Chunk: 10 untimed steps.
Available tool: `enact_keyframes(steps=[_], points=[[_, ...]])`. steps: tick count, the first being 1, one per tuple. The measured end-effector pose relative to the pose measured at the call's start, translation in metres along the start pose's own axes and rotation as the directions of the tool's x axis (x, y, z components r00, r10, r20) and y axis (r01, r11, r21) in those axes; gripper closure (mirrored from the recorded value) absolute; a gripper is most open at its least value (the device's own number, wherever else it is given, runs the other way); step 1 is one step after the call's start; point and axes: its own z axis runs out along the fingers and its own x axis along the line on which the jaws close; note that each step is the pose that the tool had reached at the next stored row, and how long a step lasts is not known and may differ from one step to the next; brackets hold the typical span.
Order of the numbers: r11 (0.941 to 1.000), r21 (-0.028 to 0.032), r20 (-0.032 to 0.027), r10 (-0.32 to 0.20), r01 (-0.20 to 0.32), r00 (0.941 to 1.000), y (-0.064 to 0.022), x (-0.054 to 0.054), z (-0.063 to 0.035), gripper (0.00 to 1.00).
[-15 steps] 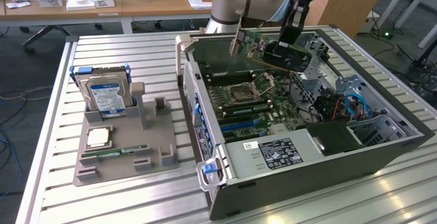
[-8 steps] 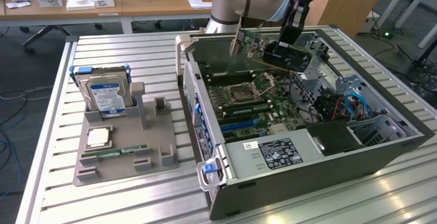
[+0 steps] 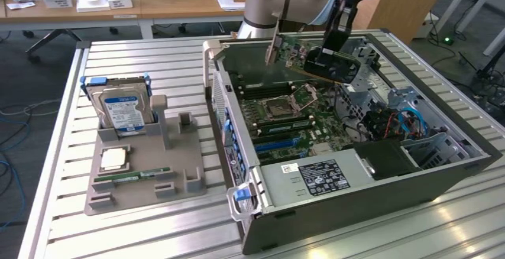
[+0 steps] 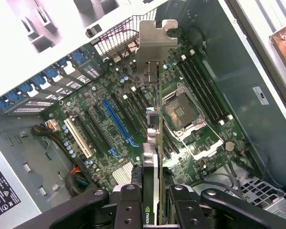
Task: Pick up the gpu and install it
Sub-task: 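Insert the gpu into the slot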
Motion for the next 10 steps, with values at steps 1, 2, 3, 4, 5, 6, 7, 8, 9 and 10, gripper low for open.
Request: enact_keyframes(steps=[1, 2, 3, 4, 5, 6, 7, 8, 9, 10], points=[[1.0, -0.0001, -0.0002, -0.005, 0.005, 1.0, 0.0, 0.0, 0.0, 0.73], [0.9999, -0.0004, -0.0005, -0.012, 0.012, 0.9999, 0.0, 0.0, 0.0, 0.73], [0.9998, -0.0006, -0.0008, -0.019, 0.019, 0.9998, 0.0, 0.0, 0.0, 0.73], [0.9996, -0.0008, -0.0011, -0.027, 0.027, 0.9996, 0.0, 0.0, 0.0001, 0.73], [0.9993, -0.0011, -0.0015, -0.036, 0.036, 0.9993, 0.0, 0.0, 0.0, 0.73], [0.9989, -0.0014, -0.0019, -0.046, 0.046, 0.9989, 0.0, 0.0, 0.0001, 0.73], [0.9984, -0.0017, -0.0024, -0.056, 0.056, 0.9984, 0.0, 0.0, 0.0001, 0.73], [0.9977, -0.002, -0.0028, -0.067, 0.067, 0.9977, 0.0, 0.0, 0.0001, 0.73], [0.997, -0.0023, -0.0032, -0.077, 0.077, 0.997, 0.0, 0.0, 0.0001, 0.73], [0.9963, -0.0026, -0.0036, -0.086, 0.086, 0.9963, 0.0, 0.0, 0.0001, 0.73]])
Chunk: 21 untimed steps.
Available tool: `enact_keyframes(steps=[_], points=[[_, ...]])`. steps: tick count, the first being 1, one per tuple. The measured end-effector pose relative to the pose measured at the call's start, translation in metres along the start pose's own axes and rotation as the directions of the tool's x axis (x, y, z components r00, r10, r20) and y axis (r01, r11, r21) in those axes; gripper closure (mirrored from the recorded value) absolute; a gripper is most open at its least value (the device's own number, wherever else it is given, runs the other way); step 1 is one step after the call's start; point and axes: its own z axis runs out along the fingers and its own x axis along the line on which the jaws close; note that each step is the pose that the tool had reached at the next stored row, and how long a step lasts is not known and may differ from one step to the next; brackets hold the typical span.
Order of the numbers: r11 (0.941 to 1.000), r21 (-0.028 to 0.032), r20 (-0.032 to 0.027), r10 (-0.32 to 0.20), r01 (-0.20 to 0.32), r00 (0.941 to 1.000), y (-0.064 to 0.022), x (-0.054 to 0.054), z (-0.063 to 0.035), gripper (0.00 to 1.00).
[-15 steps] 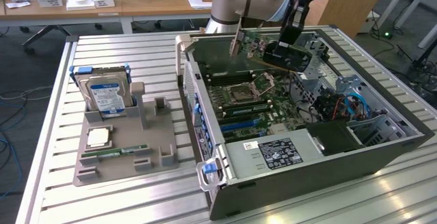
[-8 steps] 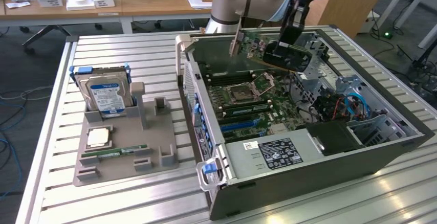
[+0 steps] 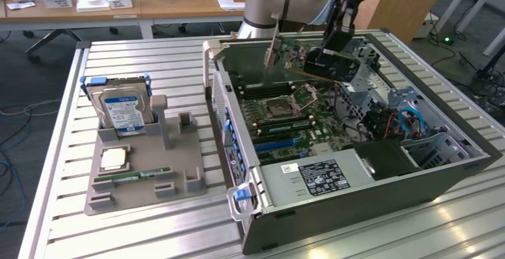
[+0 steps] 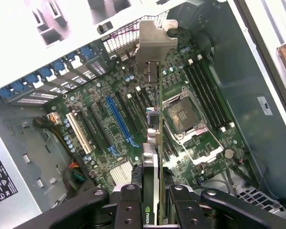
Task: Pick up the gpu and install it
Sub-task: 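Insert the gpu into the slot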
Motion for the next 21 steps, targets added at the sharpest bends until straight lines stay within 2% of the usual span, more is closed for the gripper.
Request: enact_keyframes(steps=[6, 11, 21], points=[[0.9987, -0.0015, -0.0021, -0.05, 0.05, 0.9987, 0.0, 0.0, 0.0001, 0.73], [0.9953, -0.003, -0.004, -0.097, 0.097, 0.9953, 0.0001, -0.0001, 0.0003, 0.73], [0.9807, -0.0065, -0.0078, -0.196, 0.195, 0.9807, 0.0002, -0.0003, 0.0008, 0.73]])
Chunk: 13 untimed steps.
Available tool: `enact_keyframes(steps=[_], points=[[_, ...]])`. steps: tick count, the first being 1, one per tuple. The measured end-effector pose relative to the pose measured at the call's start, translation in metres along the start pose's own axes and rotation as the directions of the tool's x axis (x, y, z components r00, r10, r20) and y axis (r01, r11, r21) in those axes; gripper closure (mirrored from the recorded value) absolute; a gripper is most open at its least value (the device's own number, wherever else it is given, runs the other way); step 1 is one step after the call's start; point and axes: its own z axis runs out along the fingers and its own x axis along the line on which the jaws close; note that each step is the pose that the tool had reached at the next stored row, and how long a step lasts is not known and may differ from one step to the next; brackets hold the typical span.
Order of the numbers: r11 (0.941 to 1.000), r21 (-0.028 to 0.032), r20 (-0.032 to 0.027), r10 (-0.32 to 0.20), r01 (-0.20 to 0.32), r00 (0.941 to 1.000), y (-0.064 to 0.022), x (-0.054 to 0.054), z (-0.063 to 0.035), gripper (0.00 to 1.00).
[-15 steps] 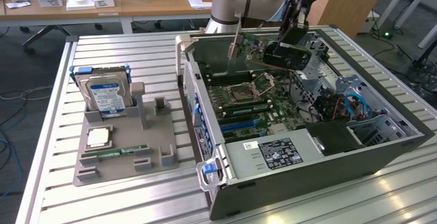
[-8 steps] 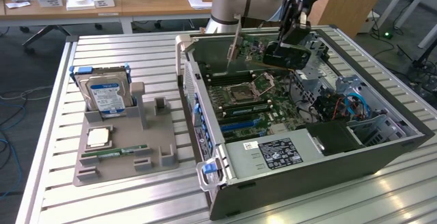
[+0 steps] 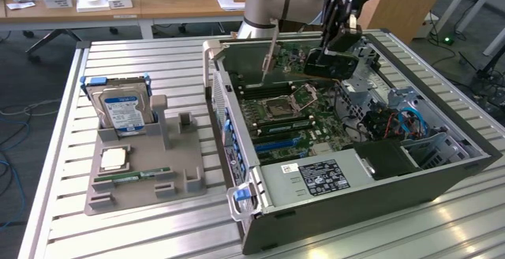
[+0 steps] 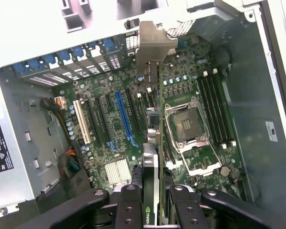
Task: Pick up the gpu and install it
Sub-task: 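Insert the gpu into the slot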
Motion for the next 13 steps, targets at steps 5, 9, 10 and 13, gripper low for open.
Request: enact_keyframes(steps=[5, 9, 10, 13], points=[[0.9999, -0.0005, -0.0008, -0.017, 0.017, 0.9999, 0.0, -0.0005, 0.0, 0.73], [0.9999, -0.0005, -0.0008, -0.017, 0.017, 0.9999, 0.0001, -0.0005, 0.0001, 0.73], [0.9999, -0.0002, -0.0006, -0.017, 0.017, 0.9999, 0.0001, -0.0005, 0.0004, 0.73], [0.9999, 0.0031, 0.0003, -0.017, 0.017, 0.9999, 0.0002, -0.0005, 0.0018, 0.73]])
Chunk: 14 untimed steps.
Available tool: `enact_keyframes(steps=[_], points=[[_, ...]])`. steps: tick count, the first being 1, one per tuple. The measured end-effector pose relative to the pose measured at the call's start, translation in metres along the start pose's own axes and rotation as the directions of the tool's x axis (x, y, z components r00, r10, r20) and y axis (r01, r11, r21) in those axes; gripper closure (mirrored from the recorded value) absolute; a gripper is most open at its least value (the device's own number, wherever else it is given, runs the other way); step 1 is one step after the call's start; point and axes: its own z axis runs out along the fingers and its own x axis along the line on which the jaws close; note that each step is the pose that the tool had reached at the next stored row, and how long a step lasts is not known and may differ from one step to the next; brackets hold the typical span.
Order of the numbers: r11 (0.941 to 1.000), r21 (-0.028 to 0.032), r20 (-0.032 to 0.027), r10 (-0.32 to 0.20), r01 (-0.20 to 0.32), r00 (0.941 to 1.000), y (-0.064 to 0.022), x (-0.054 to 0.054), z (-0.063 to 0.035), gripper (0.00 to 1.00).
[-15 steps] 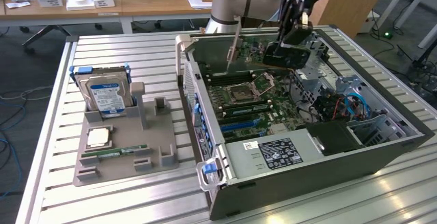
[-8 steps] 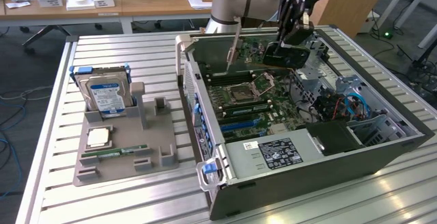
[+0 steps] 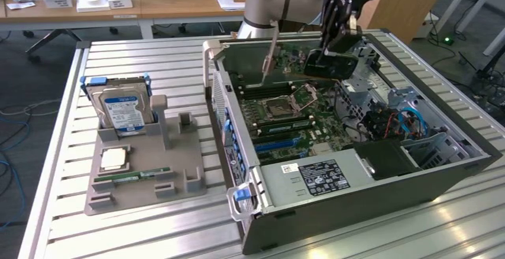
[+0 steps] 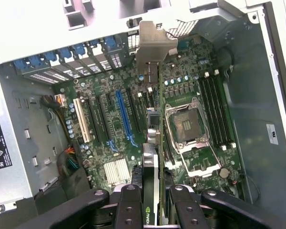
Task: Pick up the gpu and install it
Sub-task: 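Insert the gpu into the slot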
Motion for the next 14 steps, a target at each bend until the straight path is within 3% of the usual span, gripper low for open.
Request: enact_keyframes(steps=[14], points=[[0.9999, 0.0013, 0.0001, -0.01, 0.01, 0.9999, 0.0, -0.0001, 0.0008, 0.73]])
